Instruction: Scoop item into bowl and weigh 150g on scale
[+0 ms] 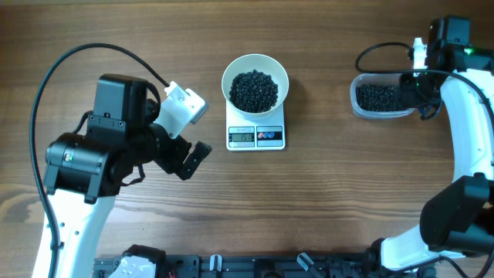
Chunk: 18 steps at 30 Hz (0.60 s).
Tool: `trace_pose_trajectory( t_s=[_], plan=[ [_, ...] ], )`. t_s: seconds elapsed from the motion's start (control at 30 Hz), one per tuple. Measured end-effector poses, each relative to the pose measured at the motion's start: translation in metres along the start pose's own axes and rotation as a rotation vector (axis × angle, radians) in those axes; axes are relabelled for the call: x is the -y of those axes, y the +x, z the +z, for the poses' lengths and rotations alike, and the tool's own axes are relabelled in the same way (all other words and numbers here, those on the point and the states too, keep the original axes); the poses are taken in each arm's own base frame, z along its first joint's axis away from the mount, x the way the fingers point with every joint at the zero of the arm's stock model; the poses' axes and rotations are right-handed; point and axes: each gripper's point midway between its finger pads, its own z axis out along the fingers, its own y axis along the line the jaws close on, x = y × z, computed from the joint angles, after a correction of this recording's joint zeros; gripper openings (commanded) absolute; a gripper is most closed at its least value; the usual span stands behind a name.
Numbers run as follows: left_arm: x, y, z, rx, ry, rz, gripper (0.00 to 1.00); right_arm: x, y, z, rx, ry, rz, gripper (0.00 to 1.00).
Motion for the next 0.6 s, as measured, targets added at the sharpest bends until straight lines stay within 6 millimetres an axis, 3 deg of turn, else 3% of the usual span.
trace_pose_trajectory(
  t_s=[0.2,0.43,0.6],
  plan=[
    [0.0,0.0,0.0,0.0,0.0,0.0,1.0,-0.013,-0.009,-0.005,0.02,0.059,-0.152,0.04],
    [0.0,0.0,0.0,0.0,0.0,0.0,1.0,-0.005,-0.015,-0.008,0.033,0.13,-0.221,0.04],
    [0.0,0.0,0.0,0.0,0.0,0.0,1.0,-0.017,-0.024,-0.007,0.079,0.063,-0.23,0.04]
  ],
)
